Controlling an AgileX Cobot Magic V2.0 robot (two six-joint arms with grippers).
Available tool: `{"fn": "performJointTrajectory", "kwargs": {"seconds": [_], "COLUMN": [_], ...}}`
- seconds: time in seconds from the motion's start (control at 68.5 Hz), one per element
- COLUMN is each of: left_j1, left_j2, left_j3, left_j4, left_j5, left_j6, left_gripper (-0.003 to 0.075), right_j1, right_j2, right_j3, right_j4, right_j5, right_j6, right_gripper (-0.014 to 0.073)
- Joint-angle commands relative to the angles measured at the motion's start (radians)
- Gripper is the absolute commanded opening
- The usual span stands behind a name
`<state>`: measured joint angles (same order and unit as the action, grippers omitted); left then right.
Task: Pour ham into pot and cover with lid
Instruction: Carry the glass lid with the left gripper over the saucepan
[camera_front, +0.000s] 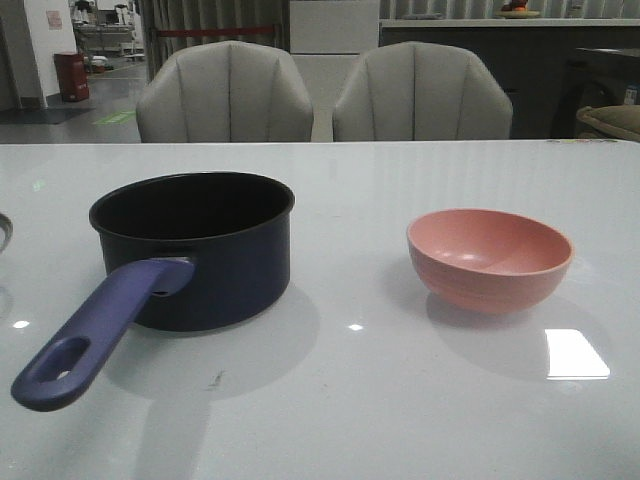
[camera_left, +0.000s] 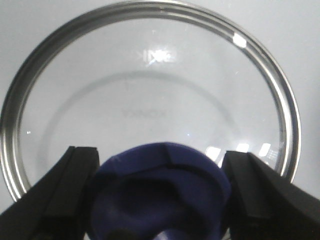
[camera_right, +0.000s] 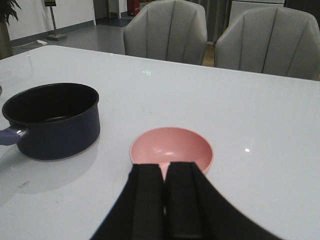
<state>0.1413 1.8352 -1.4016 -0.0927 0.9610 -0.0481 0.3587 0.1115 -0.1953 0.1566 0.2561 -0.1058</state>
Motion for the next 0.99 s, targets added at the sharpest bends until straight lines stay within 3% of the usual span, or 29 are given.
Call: {"fn": "performJointTrajectory", "kwargs": {"seconds": [0.0,0.511,0.686,0.979], "left_j1": [-0.030,-0.452,-0.521,-0.553], "left_j2": [-0.081,-0.048,0.020,0.088], "left_j3": [-0.107,-0.363,-0.432,-0.490], "left_j4": [-0.019,-0.010,-0.007,-0.011], "left_j5": [0.015,0.050,0.136,0.230], "left_j6": [0.017,0.087,0.087,0.087], "left_gripper": [0.0259,0.0259,0.0259,0.0259], "right_j1": [0.000,0.000,0.000,0.000], "right_j2": [0.009,0.009,0.009,0.009], "right_j3": [-0.027,-0.027,-0.027,-0.027], "right_j4": [-0.010,-0.010,-0.010,-0.010], "right_j5": [-0.079,-0.079,-0.079,-0.079], "right_j6": [-0.013,-0.013,-0.013,-0.013], "right_gripper": [0.0140,0.0140,0.0140,0.0140]}}
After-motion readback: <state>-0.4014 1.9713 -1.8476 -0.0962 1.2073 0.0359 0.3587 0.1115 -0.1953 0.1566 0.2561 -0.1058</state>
